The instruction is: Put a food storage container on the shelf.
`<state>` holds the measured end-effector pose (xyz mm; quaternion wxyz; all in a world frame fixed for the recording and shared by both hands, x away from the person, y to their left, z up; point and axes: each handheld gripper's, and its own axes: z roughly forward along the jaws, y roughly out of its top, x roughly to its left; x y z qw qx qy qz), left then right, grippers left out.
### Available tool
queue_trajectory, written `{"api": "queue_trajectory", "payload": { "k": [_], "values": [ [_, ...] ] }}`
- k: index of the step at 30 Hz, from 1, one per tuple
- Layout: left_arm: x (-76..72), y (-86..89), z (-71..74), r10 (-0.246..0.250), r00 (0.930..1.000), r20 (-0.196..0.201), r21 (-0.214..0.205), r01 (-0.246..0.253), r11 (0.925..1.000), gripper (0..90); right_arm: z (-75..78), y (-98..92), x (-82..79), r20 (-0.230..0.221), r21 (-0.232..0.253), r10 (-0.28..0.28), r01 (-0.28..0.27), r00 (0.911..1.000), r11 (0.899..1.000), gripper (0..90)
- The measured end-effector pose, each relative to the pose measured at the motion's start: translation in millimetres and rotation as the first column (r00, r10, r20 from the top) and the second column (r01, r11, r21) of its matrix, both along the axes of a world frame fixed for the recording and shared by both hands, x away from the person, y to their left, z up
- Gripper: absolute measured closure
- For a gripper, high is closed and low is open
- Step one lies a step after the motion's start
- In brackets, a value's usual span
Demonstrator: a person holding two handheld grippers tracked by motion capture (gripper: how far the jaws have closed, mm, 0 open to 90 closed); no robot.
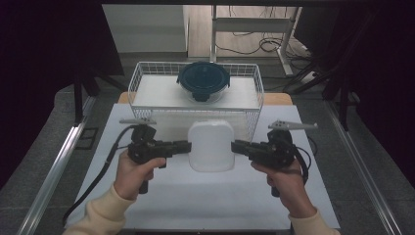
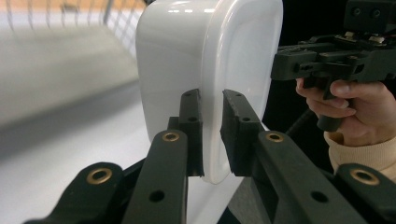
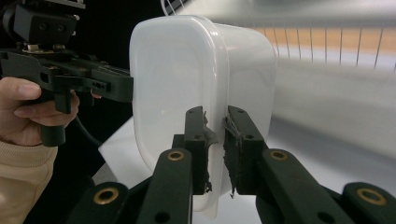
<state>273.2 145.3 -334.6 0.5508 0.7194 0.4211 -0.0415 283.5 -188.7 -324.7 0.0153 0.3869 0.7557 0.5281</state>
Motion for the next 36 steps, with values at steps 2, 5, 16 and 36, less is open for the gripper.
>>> {"api": "queue_trajectory", "payload": {
  "k": [2, 5, 16, 36],
  "values": [
    [3.9, 5.1, 16.4, 0.007, 0.9998, 0.020, -0.004, -0.007, 1.0000, 78.8, 16.8, 5.2, 5.5, 0.023, 0.003, 0.004, -0.004, 0.9997, 1.000, 79.6],
    [11.0, 11.9, 37.8, 0.018, 0.9986, 0.049, -0.005, -0.017, 0.9998, 78.9, 39.3, 12.1, 15.6, 0.047, 0.010, 0.018, -0.019, 0.9987, 1.000, 79.7],
    [43.5, 27.2, 87.5, 0.024, 0.9967, 0.077, -0.016, -0.023, 0.9996, 79.1, 89.2, 26.6, 53.3, 0.064, 0.028, 0.030, -0.032, 0.9975, 0.999, 79.7],
    [138.1, 46.5, 118.7, -0.007, 0.9997, -0.025, -0.077, 0.005, 0.9970, 78.9, 133.3, 42.7, 135.0, -0.005, 0.030, 0.011, -0.011, 0.9999, 0.999, 79.6]
  ]
}}
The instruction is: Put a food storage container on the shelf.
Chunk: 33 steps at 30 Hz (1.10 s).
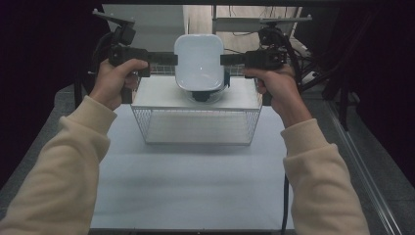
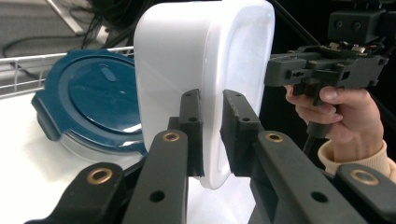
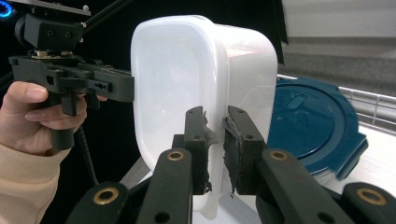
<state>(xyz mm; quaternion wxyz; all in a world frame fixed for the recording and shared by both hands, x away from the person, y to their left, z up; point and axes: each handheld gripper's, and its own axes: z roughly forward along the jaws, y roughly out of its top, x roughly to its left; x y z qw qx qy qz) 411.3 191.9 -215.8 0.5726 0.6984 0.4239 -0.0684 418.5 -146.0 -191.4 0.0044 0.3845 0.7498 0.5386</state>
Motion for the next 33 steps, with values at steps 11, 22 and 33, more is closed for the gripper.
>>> {"api": "queue_trajectory", "payload": {
  "k": [11, 22, 33],
  "values": [
    [49.7, -1.3, -27.6, -0.003, 0.9917, -0.129, -0.065, -0.006, 0.9979, 79.7, -25.1, -1.9, 50.6, -0.159, 0.014, -0.051, 0.053, 0.9860, 0.998, 78.0],
    [84.2, 2.2, -46.2, 0.038, 0.9641, -0.263, -0.157, -0.082, 0.9842, 73.0, -44.5, -2.5, 90.9, -0.325, 0.124, -0.118, 0.166, 0.9383, 0.978, 74.1],
    [77.1, 4.6, -47.5, 0.112, 0.9757, -0.188, -0.127, -0.137, 0.9823, 54.5, -43.9, -3.4, 87.6, -0.284, 0.178, -0.160, 0.216, 0.9454, 0.960, 57.8]
  ]
}}
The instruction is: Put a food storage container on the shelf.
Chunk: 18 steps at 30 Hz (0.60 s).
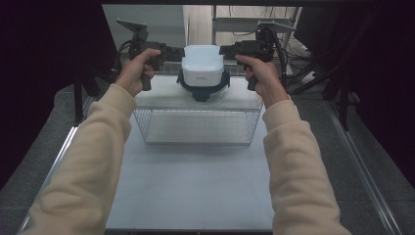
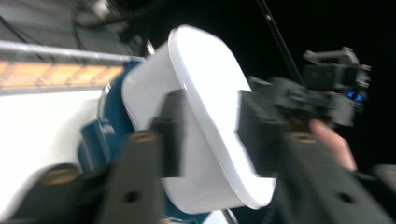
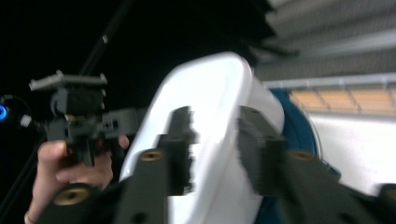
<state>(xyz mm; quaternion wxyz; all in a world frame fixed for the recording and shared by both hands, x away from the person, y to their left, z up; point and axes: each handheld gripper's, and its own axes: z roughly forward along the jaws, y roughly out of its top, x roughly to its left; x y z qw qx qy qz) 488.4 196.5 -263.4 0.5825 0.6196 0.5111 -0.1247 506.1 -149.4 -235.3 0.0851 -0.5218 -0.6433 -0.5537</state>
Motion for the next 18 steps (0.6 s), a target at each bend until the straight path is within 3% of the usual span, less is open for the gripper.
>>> {"api": "queue_trajectory", "payload": {
  "k": [2, 3, 4, 6, 8, 9, 14, 16, 18],
  "values": [
    [-16.5, 1.1, 8.7, 0.006, 0.9966, 0.082, 0.086, -0.013, 0.9962, 45.1, 9.3, -4.2, -13.1, 0.075, -0.021, 0.018, -0.017, 0.9970, 1.000, 52.5],
    [-31.4, 1.6, 13.7, -0.001, 0.9901, 0.140, 0.129, -0.017, 0.9915, 40.7, 13.6, -7.0, -22.5, 0.116, -0.044, 0.036, -0.031, 0.9926, 0.999, 50.5],
    [-41.4, 2.3, 15.2, -0.006, 0.9851, 0.172, 0.152, -0.020, 0.9882, 36.1, 17.1, -11.5, -36.6, 0.171, -0.074, 0.055, -0.043, 0.9838, 0.996, 47.9],
    [-69.5, 4.8, 15.2, -0.021, 0.9724, 0.232, 0.208, -0.028, 0.9777, 30.8, 17.6, -19.1, -58.4, 0.235, -0.130, 0.086, -0.056, 0.9681, 0.990, 44.0],
    [-101.8, 9.9, 7.3, -0.020, 0.9608, 0.277, 0.232, -0.047, 0.9717, 26.8, 11.7, -29.1, -84.4, 0.293, -0.183, 0.116, -0.063, 0.9492, 0.981, 38.6],
    [-112.1, 11.6, 3.0, -0.025, 0.9564, 0.291, 0.243, -0.048, 0.9688, 25.7, 5.9, -35.9, -100.6, 0.323, -0.211, 0.129, -0.061, 0.9377, 0.976, 35.6],
    [-173.5, 18.5, -36.2, -0.037, 0.9403, 0.338, 0.280, -0.063, 0.9579, 22.4, -25.6, -61.6, -154.8, 0.389, -0.265, 0.148, -0.043, 0.9093, 0.963, 28.3],
    [-193.9, 18.0, -53.5, -0.044, 0.9356, 0.350, 0.305, -0.070, 0.9497, 21.6, -44.1, -71.0, -175.6, 0.415, -0.293, 0.147, -0.021, 0.8979, 0.956, 26.8],
    [-210.8, 16.7, -73.2, -0.046, 0.9338, 0.355, 0.336, -0.081, 0.9385, 21.4, -60.6, -76.8, -190.9, 0.426, -0.315, 0.149, -0.008, 0.8922, 0.949, 25.1]
  ]
}}
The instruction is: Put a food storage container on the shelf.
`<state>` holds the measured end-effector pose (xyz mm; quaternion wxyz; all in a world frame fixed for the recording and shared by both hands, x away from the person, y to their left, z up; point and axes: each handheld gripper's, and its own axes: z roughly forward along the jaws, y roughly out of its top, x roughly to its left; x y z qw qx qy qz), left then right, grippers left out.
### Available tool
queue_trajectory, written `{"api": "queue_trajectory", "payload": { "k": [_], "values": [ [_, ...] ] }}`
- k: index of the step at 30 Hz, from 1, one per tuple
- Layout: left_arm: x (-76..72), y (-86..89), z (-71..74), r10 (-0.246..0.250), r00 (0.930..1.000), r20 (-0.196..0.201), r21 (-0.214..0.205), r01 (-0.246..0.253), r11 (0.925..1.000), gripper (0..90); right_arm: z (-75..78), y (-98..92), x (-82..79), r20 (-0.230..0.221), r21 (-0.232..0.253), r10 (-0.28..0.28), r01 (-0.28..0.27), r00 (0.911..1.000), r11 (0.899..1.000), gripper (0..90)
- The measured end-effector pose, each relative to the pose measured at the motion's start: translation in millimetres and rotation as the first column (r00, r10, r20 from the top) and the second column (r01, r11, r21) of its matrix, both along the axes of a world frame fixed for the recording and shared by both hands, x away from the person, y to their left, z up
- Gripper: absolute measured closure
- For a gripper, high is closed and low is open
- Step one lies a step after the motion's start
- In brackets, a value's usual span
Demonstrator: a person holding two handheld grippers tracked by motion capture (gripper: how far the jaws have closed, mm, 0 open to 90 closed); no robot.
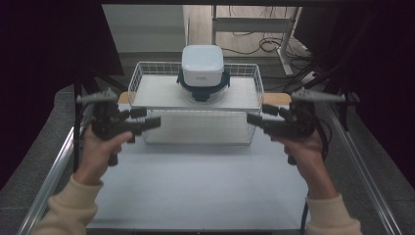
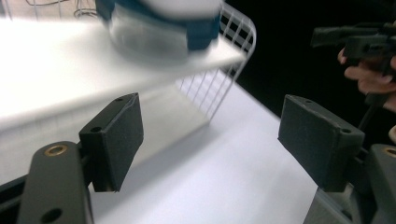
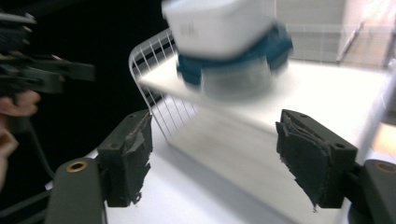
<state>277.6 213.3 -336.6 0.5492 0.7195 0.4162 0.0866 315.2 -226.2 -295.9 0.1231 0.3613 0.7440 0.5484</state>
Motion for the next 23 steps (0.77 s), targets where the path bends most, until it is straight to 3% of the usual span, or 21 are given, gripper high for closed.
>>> {"api": "queue_trajectory", "payload": {
  "k": [2, 6, 12, 14, 16, 23],
  "values": [
    [-14.2, -1.4, -23.5, 0.004, 1.0000, -0.008, 0.029, -0.004, 0.9996, 21.0, -20.3, -5.8, -15.0, 0.015, -0.017, -0.011, 0.012, 0.9998, 1.000, 24.6],
    [-26.5, -3.9, -55.0, 0.017, 0.9992, -0.037, 0.082, -0.014, 0.9965, 20.4, -58.0, -14.4, -34.1, 0.006, -0.048, -0.022, 0.022, 0.9998, 0.999, 23.5],
    [-30.2, 0.0, -89.1, 0.037, 0.9947, -0.096, 0.059, -0.031, 0.9978, 20.2, -102.9, -26.7, -42.9, -0.048, -0.063, -0.050, 0.047, 0.9976, 0.997, 23.5],
    [-30.8, -1.1, -96.7, 0.045, 0.9929, -0.110, 0.069, -0.037, 0.9970, 20.0, -115.2, -29.2, -43.1, -0.073, -0.068, -0.059, 0.055, 0.9956, 0.996, 23.5],
    [-31.4, -3.0, -101.2, 0.050, 0.9924, -0.112, 0.082, -0.041, 0.9958, 20.2, -121.0, -29.6, -43.0, -0.087, -0.083, -0.062, 0.055, 0.9942, 0.995, 23.3],
    [-33.0, -5.5, -102.4, 0.044, 0.9933, -0.106, 0.095, -0.034, 0.9949, 19.8, -115.7, -29.5, -48.2, -0.042, -0.101, -0.059, 0.055, 0.9973, 0.993, 22.1]
  ]
}}
